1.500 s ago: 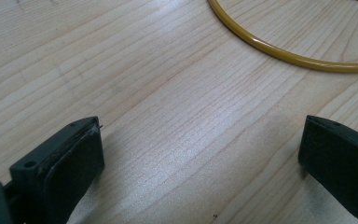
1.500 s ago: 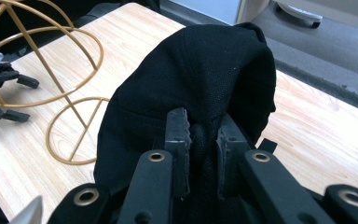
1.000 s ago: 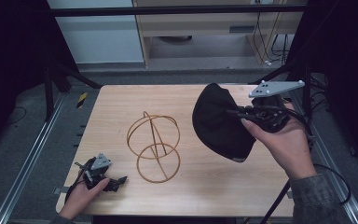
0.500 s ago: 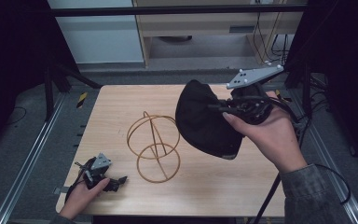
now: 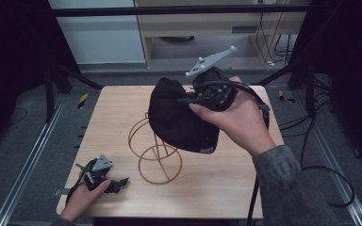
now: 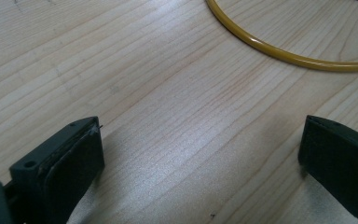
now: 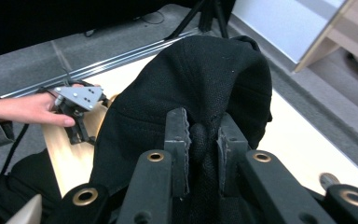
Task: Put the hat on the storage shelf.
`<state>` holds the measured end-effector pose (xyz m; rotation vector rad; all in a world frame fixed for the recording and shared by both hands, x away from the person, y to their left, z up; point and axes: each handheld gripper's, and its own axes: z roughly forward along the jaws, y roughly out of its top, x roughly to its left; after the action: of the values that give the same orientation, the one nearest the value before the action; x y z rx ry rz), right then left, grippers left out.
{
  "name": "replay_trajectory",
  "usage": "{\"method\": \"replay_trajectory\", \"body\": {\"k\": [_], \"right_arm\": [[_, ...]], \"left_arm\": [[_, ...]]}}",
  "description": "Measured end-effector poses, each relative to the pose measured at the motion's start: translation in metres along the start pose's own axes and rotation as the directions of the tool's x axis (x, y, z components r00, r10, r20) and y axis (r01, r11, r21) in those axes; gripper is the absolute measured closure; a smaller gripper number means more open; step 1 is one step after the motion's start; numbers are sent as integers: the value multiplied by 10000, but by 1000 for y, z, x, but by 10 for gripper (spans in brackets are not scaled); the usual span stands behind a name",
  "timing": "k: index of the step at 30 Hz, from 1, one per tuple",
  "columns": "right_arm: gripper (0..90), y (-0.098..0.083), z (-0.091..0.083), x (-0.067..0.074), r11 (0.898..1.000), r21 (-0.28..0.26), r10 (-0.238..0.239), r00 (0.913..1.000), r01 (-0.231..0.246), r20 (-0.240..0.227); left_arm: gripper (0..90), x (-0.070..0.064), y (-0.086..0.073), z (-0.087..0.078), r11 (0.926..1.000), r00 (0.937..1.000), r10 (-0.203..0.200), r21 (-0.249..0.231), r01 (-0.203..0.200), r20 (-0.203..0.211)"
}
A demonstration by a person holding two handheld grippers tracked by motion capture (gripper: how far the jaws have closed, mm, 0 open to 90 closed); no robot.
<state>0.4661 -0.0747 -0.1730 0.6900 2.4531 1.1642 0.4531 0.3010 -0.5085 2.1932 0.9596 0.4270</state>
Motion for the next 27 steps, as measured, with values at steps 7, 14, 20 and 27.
{"method": "replay_trajectory", "body": {"k": [7,14,20,27], "right_arm": [[783,22,32,6,9984,487,-256,9987,277,-432],[781,32,57,13,9974,673,-201,9945,271,-1030],[779,34,74,17,9944,999,-234,9935,346,-1116],[776,34,89,20,9919,1216,-212,9911,373,-1317]], "left_arm": [[0,0,0,0,10000,10000,12,9,-12,4],[0,0,0,0,10000,10000,22,10,-22,12],[0,0,0,0,10000,10000,19,10,-19,12],[0,0,0,0,10000,10000,25,5,-25,26]]}}
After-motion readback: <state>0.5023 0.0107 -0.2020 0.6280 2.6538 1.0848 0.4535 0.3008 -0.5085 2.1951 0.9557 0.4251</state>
